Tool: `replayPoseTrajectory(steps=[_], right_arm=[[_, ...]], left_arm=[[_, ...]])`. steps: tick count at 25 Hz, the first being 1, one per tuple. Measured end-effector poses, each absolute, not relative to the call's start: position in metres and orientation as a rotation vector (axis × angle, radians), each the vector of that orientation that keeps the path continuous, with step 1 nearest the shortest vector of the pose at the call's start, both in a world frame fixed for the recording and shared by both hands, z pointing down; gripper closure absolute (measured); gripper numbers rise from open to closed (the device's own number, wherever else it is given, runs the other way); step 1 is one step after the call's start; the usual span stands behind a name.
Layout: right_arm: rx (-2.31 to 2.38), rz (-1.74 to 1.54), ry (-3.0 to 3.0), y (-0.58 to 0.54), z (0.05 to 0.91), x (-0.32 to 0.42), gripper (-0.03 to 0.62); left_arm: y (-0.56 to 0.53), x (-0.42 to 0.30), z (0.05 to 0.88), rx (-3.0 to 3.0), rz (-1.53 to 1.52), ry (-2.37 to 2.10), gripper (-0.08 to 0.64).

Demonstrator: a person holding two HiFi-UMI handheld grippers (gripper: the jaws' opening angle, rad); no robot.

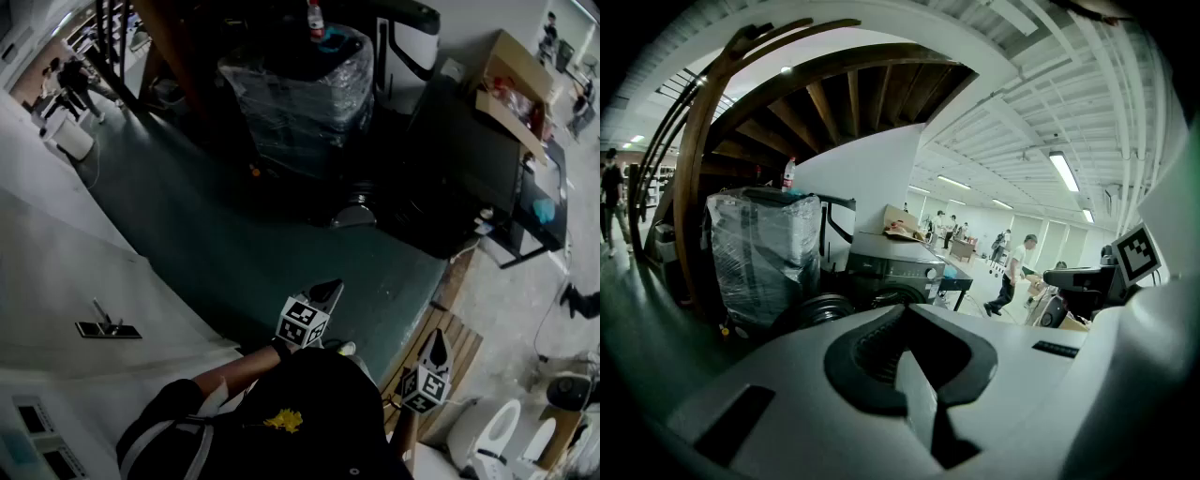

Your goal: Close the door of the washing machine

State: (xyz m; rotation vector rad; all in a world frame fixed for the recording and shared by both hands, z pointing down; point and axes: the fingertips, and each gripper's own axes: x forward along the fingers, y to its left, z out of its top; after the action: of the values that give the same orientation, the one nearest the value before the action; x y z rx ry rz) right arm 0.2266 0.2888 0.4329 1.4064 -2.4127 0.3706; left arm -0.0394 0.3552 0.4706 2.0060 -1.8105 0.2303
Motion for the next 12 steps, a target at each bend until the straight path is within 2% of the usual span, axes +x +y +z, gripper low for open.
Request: replayPoseTrajectory(steps=[12], right_arm=[[1.324,0.384,-2.453,0.285,0.434,0.250,0.568]], left_arm=[[0.358,-0.027,0.463,1.946,0.164,-1.858,0.541]])
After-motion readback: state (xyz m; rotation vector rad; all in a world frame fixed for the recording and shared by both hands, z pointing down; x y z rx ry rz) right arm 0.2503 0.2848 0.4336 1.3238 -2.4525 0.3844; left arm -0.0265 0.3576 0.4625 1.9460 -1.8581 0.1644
